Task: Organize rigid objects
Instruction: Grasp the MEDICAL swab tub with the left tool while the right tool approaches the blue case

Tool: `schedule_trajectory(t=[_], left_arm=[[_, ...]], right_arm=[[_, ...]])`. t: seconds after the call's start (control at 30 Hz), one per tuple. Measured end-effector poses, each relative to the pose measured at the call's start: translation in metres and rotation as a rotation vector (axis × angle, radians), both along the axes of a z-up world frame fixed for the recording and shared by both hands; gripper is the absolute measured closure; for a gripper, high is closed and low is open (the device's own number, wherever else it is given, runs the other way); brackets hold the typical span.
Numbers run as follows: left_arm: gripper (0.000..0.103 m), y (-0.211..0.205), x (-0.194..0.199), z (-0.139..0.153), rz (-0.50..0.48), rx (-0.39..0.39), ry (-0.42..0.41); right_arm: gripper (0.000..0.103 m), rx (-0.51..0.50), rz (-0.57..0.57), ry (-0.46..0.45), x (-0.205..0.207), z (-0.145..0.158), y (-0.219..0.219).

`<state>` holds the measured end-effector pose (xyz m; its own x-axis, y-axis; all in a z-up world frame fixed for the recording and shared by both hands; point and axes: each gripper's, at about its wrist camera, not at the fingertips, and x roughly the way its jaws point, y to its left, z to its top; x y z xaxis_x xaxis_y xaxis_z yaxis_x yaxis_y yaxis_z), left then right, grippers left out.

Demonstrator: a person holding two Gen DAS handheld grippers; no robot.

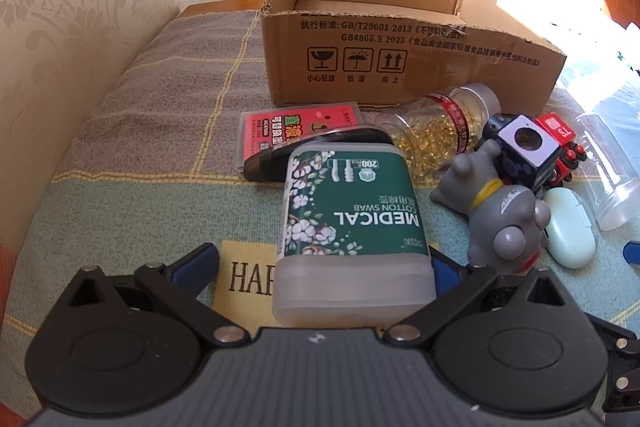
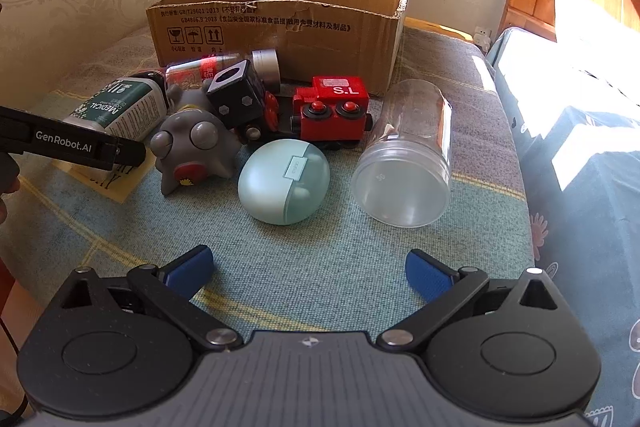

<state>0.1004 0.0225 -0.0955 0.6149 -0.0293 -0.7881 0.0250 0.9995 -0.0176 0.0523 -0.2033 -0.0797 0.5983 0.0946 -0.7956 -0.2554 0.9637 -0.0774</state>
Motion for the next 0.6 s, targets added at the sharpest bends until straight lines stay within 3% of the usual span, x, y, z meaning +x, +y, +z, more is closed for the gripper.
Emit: schedule_trajectory(t=[0.23, 0.33, 0.47, 0.6], left_arm=[[0.003, -0.003, -0.003, 0.010, -0.048, -0.017, -0.073], [0.013, -0.005, -0.001, 0.012, -0.077, -0.014, -0.078], [0.035, -0.004, 0.003, 0.009, -0.102, -0.034, -0.067], [0.036, -0.001, 0.004, 0.010, -0.107, -0.045, -0.068]], right_arm=[[0.000, 0.003, 0.001, -0.020, 0.000, -0.001, 0.001], [0.000, 0.007, 0.001, -0.031, -0.001, -0.002, 0.000], [0.000, 0.011, 0.008, -0.035, -0.003, -0.001, 0.001], [0.000, 0.015, 0.027, -0.033, 0.000, -0.001, 0.006]])
